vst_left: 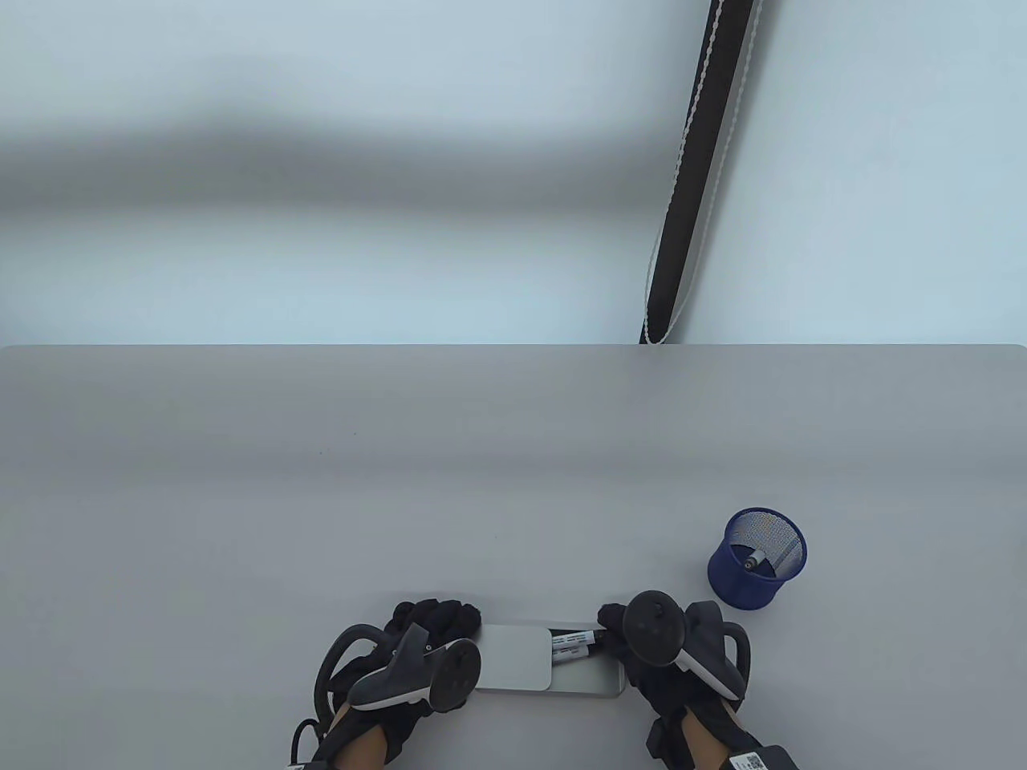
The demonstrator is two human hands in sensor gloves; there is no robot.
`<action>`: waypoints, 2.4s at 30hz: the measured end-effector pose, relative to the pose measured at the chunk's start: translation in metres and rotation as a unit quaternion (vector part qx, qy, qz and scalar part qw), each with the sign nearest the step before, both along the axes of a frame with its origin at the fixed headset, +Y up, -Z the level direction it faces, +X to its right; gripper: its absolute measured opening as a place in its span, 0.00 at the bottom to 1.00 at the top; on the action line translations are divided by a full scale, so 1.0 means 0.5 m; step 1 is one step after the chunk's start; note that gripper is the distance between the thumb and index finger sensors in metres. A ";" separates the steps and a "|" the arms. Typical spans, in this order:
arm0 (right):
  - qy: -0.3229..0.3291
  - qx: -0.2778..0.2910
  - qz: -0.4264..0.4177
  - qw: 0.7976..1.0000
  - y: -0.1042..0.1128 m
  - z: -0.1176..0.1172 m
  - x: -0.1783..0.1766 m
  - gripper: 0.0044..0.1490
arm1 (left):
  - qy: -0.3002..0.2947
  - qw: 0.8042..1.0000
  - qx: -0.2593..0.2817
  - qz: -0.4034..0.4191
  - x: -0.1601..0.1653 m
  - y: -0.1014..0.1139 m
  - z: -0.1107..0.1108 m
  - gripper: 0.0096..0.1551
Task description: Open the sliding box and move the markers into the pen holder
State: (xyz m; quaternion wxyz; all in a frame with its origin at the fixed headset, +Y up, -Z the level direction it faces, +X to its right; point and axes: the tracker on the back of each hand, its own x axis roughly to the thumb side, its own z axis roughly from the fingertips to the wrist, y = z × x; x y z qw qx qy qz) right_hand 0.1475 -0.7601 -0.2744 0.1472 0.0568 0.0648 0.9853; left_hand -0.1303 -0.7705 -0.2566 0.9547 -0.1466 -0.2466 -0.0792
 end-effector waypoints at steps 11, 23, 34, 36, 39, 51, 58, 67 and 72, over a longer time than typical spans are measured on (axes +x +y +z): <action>-0.031 -0.024 -0.036 0.999 -0.003 -0.008 0.035 0.26 | -0.001 1.000 0.000 0.000 -0.001 0.000 0.000 0.46; -0.057 -0.035 -0.070 0.995 0.001 -0.012 0.065 0.27 | -0.002 1.000 0.001 -0.001 0.000 -0.001 0.001 0.46; -0.074 -0.034 -0.121 0.989 0.021 -0.013 0.094 0.26 | -0.002 1.000 0.001 -0.001 -0.001 0.000 0.001 0.46; -0.079 -0.035 -0.133 0.987 0.023 -0.012 0.098 0.26 | -0.002 1.000 0.001 -0.002 -0.001 0.000 0.001 0.46; -0.084 -0.022 -0.145 0.986 0.030 -0.011 0.102 0.26 | -0.002 1.000 0.001 -0.002 0.000 0.000 0.001 0.46; -0.097 0.050 -0.179 0.978 0.077 0.002 0.110 0.24 | -0.002 1.000 0.001 -0.002 -0.001 0.000 0.001 0.46; -0.110 0.086 -0.209 0.968 0.094 0.009 0.123 0.24 | -0.002 1.000 0.001 -0.002 -0.001 0.000 0.001 0.46; -0.125 0.140 -0.229 0.955 0.115 0.020 0.134 0.24 | -0.002 1.000 0.000 -0.002 -0.001 0.000 0.001 0.46; -0.136 0.193 -0.221 0.946 0.129 0.030 0.141 0.24 | -0.002 1.000 0.000 -0.002 -0.001 0.000 0.001 0.46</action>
